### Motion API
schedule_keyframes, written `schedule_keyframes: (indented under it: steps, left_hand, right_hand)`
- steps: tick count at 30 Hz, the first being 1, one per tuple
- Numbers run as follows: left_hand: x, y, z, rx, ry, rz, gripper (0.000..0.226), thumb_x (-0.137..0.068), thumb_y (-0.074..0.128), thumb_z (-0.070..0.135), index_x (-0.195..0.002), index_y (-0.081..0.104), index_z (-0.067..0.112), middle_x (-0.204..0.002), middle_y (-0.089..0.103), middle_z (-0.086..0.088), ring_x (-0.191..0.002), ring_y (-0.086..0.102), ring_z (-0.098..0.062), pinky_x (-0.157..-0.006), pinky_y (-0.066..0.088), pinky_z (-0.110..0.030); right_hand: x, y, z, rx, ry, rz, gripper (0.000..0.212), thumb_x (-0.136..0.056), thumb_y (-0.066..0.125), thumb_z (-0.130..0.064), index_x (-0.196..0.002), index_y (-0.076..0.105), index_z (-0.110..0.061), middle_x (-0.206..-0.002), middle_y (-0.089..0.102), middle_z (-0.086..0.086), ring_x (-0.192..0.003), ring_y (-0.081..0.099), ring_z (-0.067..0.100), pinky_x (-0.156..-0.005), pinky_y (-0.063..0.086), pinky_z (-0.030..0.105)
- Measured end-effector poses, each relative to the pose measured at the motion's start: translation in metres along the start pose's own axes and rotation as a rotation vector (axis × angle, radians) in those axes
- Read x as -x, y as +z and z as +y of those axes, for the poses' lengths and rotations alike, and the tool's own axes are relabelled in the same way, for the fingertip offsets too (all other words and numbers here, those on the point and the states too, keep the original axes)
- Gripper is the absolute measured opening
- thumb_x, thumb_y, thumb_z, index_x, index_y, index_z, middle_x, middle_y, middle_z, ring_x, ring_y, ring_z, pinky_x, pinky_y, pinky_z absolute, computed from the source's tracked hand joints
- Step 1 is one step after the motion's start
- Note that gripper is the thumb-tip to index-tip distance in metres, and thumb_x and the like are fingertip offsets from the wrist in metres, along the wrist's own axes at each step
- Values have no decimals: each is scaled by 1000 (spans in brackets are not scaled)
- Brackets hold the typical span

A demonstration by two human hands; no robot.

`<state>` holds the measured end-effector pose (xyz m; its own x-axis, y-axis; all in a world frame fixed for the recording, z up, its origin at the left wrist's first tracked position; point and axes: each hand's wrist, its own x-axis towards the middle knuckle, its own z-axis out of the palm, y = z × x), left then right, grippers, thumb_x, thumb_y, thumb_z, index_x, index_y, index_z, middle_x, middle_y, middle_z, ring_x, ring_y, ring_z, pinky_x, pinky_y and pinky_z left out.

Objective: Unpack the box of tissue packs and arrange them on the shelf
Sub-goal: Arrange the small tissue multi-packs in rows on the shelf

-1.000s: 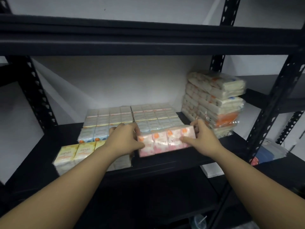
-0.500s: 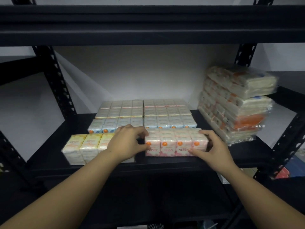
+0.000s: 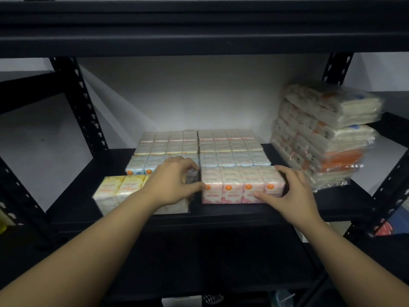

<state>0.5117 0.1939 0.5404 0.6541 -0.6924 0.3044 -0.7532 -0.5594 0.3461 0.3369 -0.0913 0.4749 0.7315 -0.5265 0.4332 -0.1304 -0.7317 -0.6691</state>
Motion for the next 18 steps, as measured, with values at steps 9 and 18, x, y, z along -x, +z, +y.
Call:
schedule_keyframes:
  steps: [9,18]
  left_hand:
    - [37,-67,-108,-134,-254,-205,62,-86,53,76,-129,65,32,-118,60,8,-109,57,-13,-99,50,-40]
    - [85,-75,-163,247,-489,-199,73,-80,59,81,-140,47,41,-127,59,11,-113,60,-12,-92,46,-31]
  right_hand:
    - [1,43,-71,134,-275,-29,59,-77,75,-65,-119,71,-24,-118,57,-10,-119,43,10,-100,45,38]
    - [-3,111,-148,181,-423,-312,63,-87,54,-76,-138,58,-39,-114,59,-20,-114,42,7,-98,41,36]
